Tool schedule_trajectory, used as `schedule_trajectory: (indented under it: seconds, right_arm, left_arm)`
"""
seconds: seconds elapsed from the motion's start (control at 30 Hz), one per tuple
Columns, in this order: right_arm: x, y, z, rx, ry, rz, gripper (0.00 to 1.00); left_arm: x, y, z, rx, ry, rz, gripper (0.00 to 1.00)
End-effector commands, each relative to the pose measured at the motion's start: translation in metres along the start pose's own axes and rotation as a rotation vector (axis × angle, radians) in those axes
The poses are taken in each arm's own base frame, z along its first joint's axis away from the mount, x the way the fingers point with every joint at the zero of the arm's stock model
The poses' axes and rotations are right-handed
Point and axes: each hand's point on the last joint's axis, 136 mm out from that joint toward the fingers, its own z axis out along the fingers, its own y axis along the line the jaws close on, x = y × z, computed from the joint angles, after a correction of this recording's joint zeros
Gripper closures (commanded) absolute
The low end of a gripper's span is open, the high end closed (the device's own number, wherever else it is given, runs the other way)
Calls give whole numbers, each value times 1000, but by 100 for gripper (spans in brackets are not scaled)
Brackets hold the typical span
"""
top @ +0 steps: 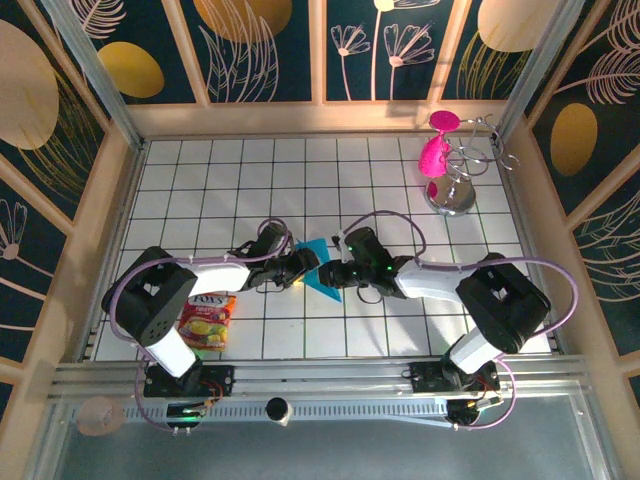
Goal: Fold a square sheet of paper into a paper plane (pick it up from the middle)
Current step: Fourth fold the wing at the center of the table.
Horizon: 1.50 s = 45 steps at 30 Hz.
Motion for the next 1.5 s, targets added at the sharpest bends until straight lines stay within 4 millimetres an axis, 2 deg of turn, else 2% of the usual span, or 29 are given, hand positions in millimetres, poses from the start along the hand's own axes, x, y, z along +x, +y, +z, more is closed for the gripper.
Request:
schedule_trajectory:
  seconds: [0.0, 0.17, 0.43, 0.83, 1.03, 1.07, 1.27, 1.47]
  right_arm:
    - [-1, -13, 3, 121, -2, -19, 68]
    - [1, -9, 6, 128, 4, -24, 70]
    - [8, -19, 11, 203, 23, -7, 71]
    - [7, -8, 15, 141, 19, -25, 86]
    - [7, -3, 13, 73, 3, -27, 89]
    - [7, -2, 12, 62, 2, -27, 90]
    - [11, -3, 11, 12, 10, -5, 93]
    - [11, 0, 7, -102, 17, 34, 95]
  left_arm:
    - [18, 72, 14, -240, 41, -29, 43]
    - [18, 70, 14, -229, 40, -30, 43]
    - [18, 69, 14, -223, 41, -29, 43]
    - [17, 65, 12, -211, 32, -33, 44]
    - [11, 56, 9, -165, -3, -46, 47]
    - [8, 46, 3, -132, -20, -38, 48]
    - [2, 30, -5, -80, -54, -29, 51]
    - [-15, 8, -27, -26, -155, 15, 50]
